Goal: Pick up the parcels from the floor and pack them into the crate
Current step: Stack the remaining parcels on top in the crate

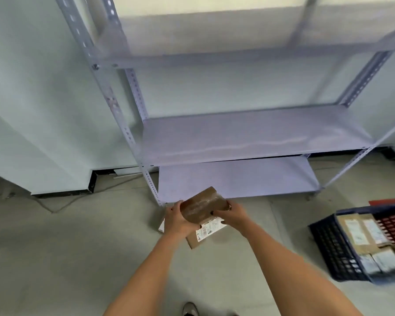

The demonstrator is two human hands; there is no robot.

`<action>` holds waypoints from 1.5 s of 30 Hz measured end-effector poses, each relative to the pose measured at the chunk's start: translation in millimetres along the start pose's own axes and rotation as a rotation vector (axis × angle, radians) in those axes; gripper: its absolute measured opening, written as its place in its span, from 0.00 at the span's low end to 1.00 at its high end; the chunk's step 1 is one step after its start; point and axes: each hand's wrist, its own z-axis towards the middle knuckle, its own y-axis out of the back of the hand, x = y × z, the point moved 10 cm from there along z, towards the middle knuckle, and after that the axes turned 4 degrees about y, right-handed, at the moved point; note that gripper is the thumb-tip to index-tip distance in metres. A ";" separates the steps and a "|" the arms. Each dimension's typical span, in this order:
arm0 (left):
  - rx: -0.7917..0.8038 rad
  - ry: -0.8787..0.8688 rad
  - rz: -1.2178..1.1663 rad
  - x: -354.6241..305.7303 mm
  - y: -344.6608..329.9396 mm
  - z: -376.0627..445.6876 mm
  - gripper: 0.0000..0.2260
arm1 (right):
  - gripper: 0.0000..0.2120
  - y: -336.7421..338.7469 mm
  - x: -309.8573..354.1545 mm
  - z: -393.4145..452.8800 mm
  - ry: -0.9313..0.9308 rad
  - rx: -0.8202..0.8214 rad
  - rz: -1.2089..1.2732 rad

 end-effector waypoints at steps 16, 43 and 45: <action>-0.112 -0.131 -0.572 -176.7 -118.6 -127.6 0.29 | 0.22 250.9 -74.6 -90.5 0.157 -0.234 0.168; 0.265 -0.048 -0.520 -433.9 -562.1 -189.6 0.22 | 0.47 670.3 -323.7 -54.2 -0.081 -0.122 0.187; 0.266 -0.078 -0.535 -458.3 -580.0 -190.9 0.19 | 0.51 688.3 -343.2 -48.7 -0.095 -0.067 0.201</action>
